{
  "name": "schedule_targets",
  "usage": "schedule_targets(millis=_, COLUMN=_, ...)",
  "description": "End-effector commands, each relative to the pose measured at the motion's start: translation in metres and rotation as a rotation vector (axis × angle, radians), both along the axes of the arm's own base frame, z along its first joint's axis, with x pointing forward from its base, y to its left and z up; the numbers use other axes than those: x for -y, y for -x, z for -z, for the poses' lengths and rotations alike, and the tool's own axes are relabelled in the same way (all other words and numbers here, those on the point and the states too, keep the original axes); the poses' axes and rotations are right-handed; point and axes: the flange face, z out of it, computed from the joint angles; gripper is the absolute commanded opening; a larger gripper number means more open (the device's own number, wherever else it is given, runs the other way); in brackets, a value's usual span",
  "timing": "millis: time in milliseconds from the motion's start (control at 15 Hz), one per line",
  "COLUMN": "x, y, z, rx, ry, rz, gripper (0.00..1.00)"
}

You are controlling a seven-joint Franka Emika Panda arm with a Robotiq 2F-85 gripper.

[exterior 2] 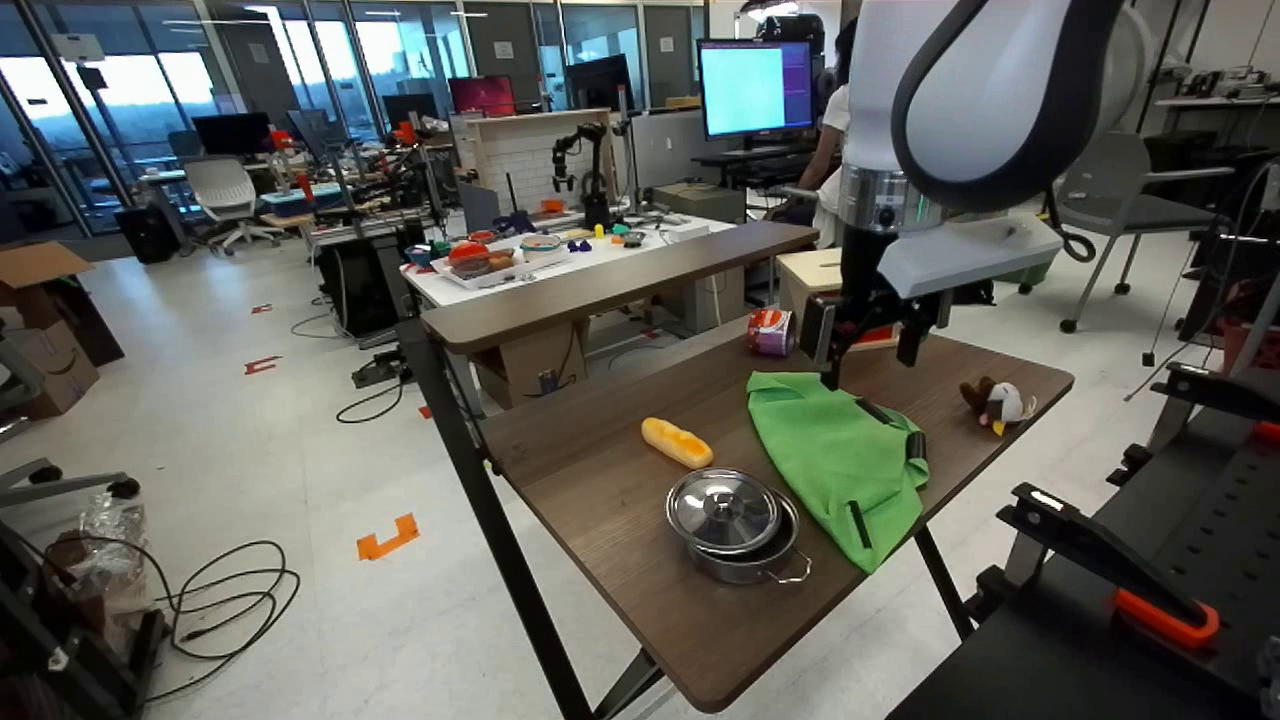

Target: Fold the green cloth

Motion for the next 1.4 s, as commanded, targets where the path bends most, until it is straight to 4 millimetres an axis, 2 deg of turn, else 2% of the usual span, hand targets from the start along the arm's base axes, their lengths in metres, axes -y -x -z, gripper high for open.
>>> schedule_targets(millis=0, x=0.005, y=-0.002, z=0.017, rx=-0.033, ry=0.028, rz=-0.010, gripper=1.00)
schedule_targets(millis=533, x=0.030, y=0.000, z=0.035, rx=-0.051, ry=0.068, rz=0.010, gripper=1.00)
schedule_targets(millis=1133, x=0.040, y=-0.010, z=0.059, rx=-0.075, ry=0.090, rz=0.025, gripper=0.99)
schedule_targets(millis=1200, x=0.041, y=-0.011, z=0.060, rx=-0.074, ry=0.094, rz=0.025, gripper=0.75)
schedule_targets(millis=1267, x=0.042, y=-0.013, z=0.062, rx=-0.071, ry=0.096, rz=0.026, gripper=0.75)
schedule_targets(millis=1333, x=0.043, y=-0.014, z=0.063, rx=-0.071, ry=0.098, rz=0.023, gripper=0.70)
